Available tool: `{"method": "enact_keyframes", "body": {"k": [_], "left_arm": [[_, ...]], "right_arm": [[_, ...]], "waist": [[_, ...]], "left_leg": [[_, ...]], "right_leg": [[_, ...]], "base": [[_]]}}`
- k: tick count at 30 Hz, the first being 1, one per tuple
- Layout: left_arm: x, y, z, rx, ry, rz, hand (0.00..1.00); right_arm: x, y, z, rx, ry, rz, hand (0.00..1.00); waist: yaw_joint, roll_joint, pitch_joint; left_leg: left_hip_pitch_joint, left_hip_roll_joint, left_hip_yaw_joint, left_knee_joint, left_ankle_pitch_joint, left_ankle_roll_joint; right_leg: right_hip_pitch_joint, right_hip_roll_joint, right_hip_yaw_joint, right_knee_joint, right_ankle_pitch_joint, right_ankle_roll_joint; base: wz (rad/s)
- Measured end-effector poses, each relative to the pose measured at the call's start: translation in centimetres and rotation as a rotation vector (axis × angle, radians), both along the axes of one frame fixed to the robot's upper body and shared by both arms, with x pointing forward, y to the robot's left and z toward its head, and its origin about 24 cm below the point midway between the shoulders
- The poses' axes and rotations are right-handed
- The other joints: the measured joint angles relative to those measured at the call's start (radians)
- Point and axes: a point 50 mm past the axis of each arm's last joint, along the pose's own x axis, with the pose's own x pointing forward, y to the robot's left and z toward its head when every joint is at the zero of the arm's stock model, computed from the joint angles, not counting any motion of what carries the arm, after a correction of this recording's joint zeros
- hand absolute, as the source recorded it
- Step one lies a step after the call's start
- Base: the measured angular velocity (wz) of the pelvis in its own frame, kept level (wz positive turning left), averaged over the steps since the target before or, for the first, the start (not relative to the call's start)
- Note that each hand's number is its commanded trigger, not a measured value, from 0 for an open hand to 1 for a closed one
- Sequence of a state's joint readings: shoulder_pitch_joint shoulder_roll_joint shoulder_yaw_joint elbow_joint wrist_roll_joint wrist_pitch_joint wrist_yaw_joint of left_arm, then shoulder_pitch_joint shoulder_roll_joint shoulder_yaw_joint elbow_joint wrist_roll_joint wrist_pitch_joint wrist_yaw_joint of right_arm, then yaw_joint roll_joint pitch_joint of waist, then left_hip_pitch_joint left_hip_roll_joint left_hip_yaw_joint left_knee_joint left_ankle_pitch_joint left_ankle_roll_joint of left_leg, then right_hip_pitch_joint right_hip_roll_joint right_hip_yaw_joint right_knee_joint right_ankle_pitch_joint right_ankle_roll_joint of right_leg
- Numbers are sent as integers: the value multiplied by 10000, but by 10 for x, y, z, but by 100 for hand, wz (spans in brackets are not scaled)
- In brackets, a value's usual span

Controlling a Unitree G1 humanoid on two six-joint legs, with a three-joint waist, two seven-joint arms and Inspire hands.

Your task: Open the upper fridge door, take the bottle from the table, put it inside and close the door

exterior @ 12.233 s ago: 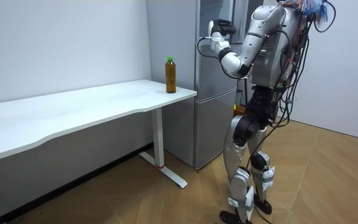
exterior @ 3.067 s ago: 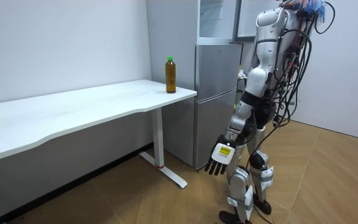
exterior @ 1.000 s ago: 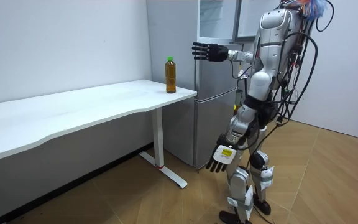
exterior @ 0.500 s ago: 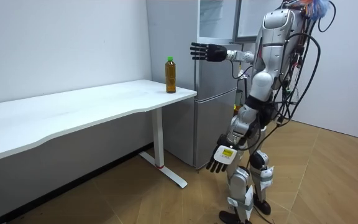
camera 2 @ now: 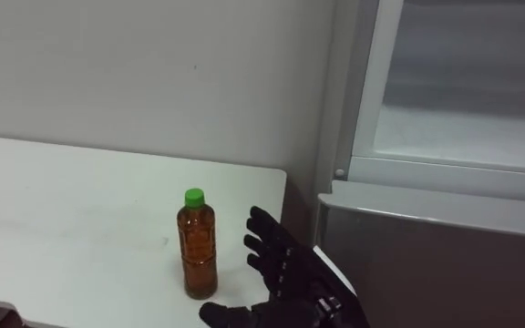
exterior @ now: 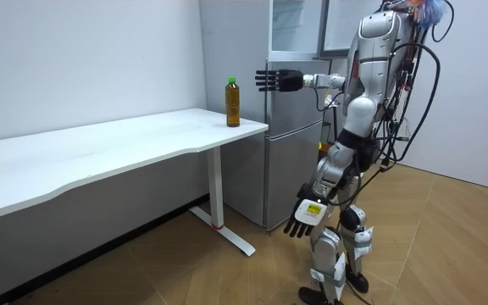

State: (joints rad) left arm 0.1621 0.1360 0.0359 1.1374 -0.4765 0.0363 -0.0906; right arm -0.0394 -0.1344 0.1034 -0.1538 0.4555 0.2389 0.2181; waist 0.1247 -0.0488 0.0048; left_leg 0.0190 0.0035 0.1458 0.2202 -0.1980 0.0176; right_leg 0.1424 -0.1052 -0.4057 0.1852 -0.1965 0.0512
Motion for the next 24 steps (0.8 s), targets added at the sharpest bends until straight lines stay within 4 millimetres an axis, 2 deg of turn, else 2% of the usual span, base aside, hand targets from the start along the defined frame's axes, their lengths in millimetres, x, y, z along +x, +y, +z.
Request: {"method": "enact_keyframes", "body": {"k": [7,9,10,12,15,18,24], "left_arm": [[3,-1,0,-28,-69,-47,0],[4,-4,0,-122,-98,-3,0],[4,-4,0,-157,-110,22,0],[7,-7,-1,-223,-131,-152,0],[11,-11,-1,-296,-193,-362,0],[14,-13,-1,-293,-214,-548,0],[15,-13,-1,-294,-235,-577,0]], "right_arm": [[7,5,-16,-327,830,-763,0],[15,4,-20,-875,941,-1078,0],[18,4,-21,-1027,984,-1195,0],[24,5,-23,-1466,993,-1426,0],[35,8,-26,-1686,1098,-1661,0],[41,9,-31,-1908,1402,-2043,0],[55,12,-22,-2258,1063,-2738,0]], "waist": [[48,45,-3],[52,146,56],[50,165,59],[75,228,15],[95,371,35],[211,402,42],[280,402,42]], "left_leg": [[-292,-30,-243,18,83,11],[-385,-40,-270,-26,166,14],[-398,-48,-289,-52,190,13],[-584,-96,-402,-127,305,25],[-690,-160,-426,-192,466,66],[-773,-197,-530,-218,502,83],[-970,-235,-712,-226,564,83]], "right_leg": [[-147,-15,-420,-1,23,24],[-241,-30,-482,-1,31,12],[-254,-38,-518,0,31,11],[-436,-65,-570,13,37,2],[-572,-133,-666,14,51,-21],[-597,-151,-714,18,51,-21],[-691,-161,-914,11,52,-20]], "base": [[12],[8],[9],[12],[10],[11],[11]]}}
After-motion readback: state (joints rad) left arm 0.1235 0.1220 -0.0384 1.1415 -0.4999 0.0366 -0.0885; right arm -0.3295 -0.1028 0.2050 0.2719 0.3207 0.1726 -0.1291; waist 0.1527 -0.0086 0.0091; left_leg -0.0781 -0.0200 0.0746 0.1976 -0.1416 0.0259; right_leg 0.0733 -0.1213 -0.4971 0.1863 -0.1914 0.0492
